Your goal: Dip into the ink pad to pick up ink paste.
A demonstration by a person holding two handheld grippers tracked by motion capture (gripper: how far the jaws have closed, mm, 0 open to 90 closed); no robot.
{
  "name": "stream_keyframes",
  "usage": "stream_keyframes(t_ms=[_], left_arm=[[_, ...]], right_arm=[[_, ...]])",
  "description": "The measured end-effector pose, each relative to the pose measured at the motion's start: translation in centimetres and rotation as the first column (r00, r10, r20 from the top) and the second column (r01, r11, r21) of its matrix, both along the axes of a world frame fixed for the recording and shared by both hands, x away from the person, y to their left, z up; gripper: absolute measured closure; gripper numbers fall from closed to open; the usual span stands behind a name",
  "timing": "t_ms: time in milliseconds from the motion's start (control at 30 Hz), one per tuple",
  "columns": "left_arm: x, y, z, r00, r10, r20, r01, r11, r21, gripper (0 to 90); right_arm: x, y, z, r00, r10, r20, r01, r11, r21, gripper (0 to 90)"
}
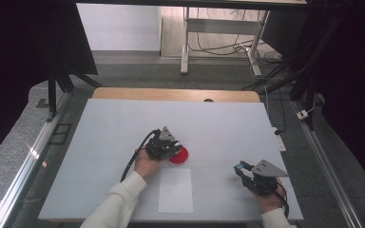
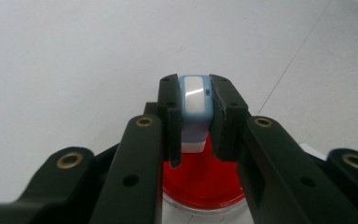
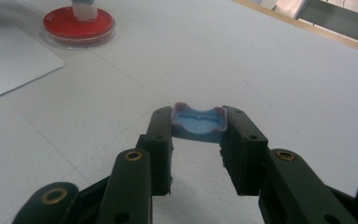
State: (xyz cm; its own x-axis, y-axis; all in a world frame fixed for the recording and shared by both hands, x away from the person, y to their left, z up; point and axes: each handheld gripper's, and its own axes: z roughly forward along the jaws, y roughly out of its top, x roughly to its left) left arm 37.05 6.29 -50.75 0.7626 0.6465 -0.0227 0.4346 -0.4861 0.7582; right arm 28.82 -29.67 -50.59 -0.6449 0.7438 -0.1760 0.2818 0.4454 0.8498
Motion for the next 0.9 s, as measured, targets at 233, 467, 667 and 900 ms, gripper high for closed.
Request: stream_keyframes(t_ms=[233, 467, 667, 900], left_arm=[[-0.04, 0.02, -0.02, 1.0000, -0.004, 0.002, 0.004, 1.0000, 0.006, 75.6], [-0.04, 0.01, -0.01, 1.0000, -0.002, 0.002, 0.002, 1.0000, 0.005, 75.6], [-0.06, -0.02, 0.01, 1.0000, -0.004, 0.004, 0.004, 1.0000, 0.009, 75.6], [-0.21, 0.00, 0.50, 0.9998, 0.006, 0.017, -0.006, 0.9999, 0.010, 75.4]], right_arm=[[0.02, 0.06, -0.04, 1.0000, 0.005, -0.001, -0.005, 1.000, 0.003, 64.3], [0.03, 0.12, -0.08, 1.0000, 0.006, 0.000, -0.006, 1.000, 0.005, 64.3], [0.02, 0.13, -0.06, 1.0000, 0.005, -0.001, -0.005, 1.000, 0.001, 64.3], [0.03, 0.14, -0.06, 1.0000, 0.005, -0.002, -0.005, 1.000, -0.001, 64.3]])
